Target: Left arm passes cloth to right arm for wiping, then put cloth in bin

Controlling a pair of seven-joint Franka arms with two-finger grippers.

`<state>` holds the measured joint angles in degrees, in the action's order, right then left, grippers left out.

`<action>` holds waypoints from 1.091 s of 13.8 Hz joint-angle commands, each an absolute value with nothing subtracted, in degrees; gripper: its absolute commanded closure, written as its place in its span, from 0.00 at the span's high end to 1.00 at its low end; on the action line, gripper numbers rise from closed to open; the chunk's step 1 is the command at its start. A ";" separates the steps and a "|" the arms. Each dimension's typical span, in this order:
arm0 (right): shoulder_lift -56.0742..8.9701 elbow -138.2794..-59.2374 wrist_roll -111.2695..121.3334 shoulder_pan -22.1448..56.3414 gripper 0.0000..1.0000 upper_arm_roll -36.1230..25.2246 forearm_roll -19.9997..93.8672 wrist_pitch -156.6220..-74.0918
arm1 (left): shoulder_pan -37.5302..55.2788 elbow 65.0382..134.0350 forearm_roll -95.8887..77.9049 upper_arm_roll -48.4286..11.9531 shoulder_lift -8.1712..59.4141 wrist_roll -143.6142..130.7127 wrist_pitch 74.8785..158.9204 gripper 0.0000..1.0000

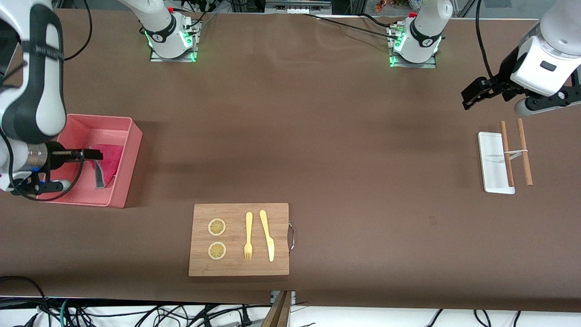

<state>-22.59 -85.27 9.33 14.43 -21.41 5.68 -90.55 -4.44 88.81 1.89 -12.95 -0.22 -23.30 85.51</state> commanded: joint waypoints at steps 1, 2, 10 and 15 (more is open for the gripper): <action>-15.66 -86.05 -3.74 11.78 1.00 -12.33 1.67 -86.06 | -5.89 87.98 2.29 -13.36 0.26 -22.85 85.78 1.00; -13.56 -86.04 -5.95 11.60 1.00 -10.48 1.50 -84.39 | -5.80 87.98 2.37 -13.45 0.35 -22.85 85.96 1.00; -4.14 -86.75 -5.80 2.66 1.00 0.26 0.87 -79.28 | -5.80 87.89 2.99 -13.71 0.44 -22.94 86.04 1.00; 0.09 -86.57 -5.98 -0.08 1.00 0.53 0.44 -82.00 | -5.71 87.89 3.08 -13.80 0.44 -22.94 86.13 1.00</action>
